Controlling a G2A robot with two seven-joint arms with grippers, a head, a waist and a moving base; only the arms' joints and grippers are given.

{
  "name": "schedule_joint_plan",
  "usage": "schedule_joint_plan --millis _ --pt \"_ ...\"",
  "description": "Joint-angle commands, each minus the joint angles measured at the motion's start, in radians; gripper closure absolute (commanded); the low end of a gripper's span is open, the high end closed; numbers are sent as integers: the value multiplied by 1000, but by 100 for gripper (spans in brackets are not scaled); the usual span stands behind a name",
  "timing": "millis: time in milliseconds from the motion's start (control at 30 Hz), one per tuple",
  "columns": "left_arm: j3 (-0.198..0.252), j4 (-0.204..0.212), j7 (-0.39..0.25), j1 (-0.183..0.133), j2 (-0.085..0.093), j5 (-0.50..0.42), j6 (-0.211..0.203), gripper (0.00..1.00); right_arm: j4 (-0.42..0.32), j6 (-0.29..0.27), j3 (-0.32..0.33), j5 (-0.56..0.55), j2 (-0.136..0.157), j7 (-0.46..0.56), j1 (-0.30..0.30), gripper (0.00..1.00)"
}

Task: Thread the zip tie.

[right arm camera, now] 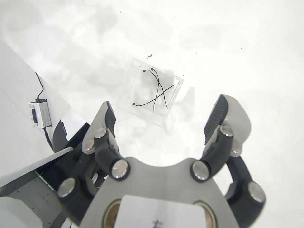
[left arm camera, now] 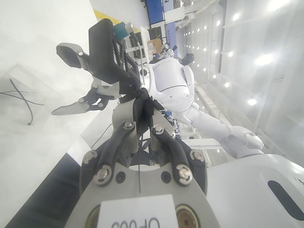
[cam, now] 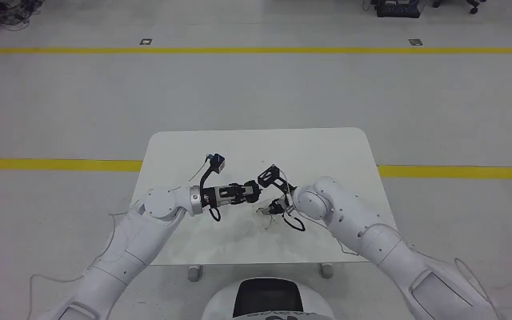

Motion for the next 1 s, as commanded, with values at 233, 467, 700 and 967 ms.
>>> schedule_joint_plan --millis 233,467,700,967 --pt "0 0 0 0 0 0 0 100 -23 -20 -3 -27 -2 -15 -20 8" --pt "0 0 0 0 0 0 0 100 -22 -26 1 -18 -9 -2 -24 52" --pt "0 0 0 0 0 0 0 100 12 -46 -1 7 -21 5 -16 62" --pt "0 0 0 0 0 0 0 100 58 -65 -19 23 -41 17 3 73"
